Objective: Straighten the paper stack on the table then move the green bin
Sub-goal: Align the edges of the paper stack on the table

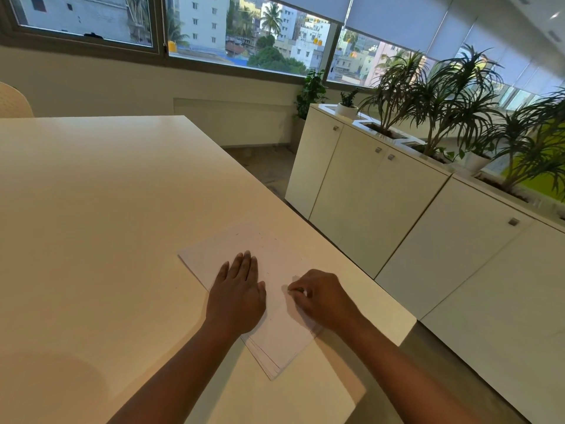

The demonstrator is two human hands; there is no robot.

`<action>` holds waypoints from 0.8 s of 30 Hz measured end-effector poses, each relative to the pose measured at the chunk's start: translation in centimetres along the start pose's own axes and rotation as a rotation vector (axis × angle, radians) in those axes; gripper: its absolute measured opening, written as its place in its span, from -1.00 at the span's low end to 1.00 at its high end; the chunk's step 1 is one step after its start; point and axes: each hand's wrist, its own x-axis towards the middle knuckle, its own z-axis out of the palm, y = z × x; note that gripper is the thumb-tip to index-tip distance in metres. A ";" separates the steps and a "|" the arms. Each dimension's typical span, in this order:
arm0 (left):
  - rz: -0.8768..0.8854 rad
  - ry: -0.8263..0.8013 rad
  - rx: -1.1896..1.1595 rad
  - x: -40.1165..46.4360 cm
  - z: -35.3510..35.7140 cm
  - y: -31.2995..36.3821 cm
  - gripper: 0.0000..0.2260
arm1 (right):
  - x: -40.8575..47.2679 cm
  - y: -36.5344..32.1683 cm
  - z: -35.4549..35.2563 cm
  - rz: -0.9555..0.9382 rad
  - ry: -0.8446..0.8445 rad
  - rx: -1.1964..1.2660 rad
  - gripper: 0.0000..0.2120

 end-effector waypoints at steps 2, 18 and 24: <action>0.002 0.002 0.006 0.0 0.0 0.0 -0.45 | 1.0 1.1 -0.8 0.056 0.049 -0.009 -0.87; -0.002 -0.004 0.030 -0.1 -0.2 0.1 -0.46 | 2.3 1.3 -0.7 0.097 0.043 -0.079 -0.81; -0.001 -0.012 0.029 0.0 -0.1 0.0 -0.46 | 2.0 1.1 -0.5 0.070 0.043 -0.067 -0.82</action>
